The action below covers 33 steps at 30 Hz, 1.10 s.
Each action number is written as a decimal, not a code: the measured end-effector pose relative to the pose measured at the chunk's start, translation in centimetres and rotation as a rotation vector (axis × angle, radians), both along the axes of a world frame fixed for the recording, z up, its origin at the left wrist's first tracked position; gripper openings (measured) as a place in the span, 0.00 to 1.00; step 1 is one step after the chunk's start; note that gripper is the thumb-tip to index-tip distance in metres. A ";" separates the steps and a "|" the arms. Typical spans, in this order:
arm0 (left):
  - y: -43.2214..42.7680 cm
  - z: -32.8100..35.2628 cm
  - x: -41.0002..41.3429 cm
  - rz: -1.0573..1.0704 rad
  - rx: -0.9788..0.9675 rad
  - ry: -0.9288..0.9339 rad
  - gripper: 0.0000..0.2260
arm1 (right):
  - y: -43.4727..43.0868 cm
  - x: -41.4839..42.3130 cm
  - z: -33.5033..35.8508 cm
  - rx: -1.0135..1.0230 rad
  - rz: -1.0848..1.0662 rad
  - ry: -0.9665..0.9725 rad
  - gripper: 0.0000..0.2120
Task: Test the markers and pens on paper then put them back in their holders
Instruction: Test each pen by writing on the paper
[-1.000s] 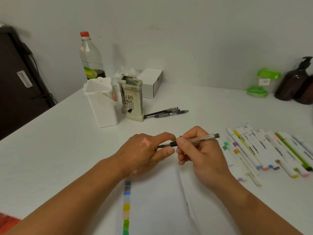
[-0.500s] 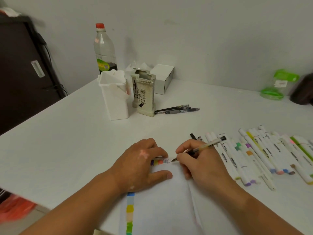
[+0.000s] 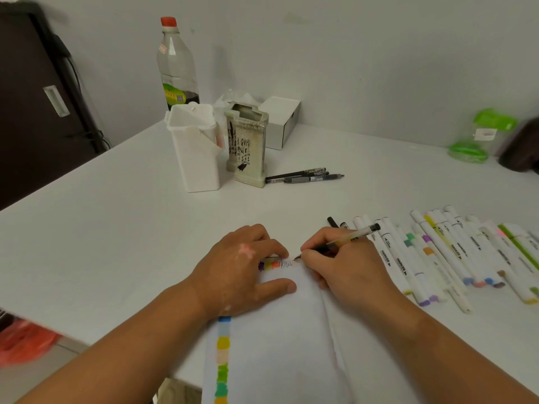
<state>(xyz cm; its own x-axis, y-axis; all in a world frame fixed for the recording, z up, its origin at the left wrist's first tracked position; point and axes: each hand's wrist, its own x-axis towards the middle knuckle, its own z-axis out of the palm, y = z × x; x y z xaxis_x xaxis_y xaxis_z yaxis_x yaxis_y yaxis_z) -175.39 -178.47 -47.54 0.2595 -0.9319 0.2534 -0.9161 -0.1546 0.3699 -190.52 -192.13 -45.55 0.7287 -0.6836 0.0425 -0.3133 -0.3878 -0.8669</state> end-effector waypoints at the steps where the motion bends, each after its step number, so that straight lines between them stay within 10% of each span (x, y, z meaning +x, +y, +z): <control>1: 0.0 0.0 0.0 0.002 0.004 0.001 0.23 | 0.0 0.0 0.0 -0.006 0.007 0.006 0.08; 33: -0.1 -0.1 0.1 0.000 0.030 -0.014 0.26 | -0.4 -0.2 -0.3 -0.063 -0.010 0.034 0.06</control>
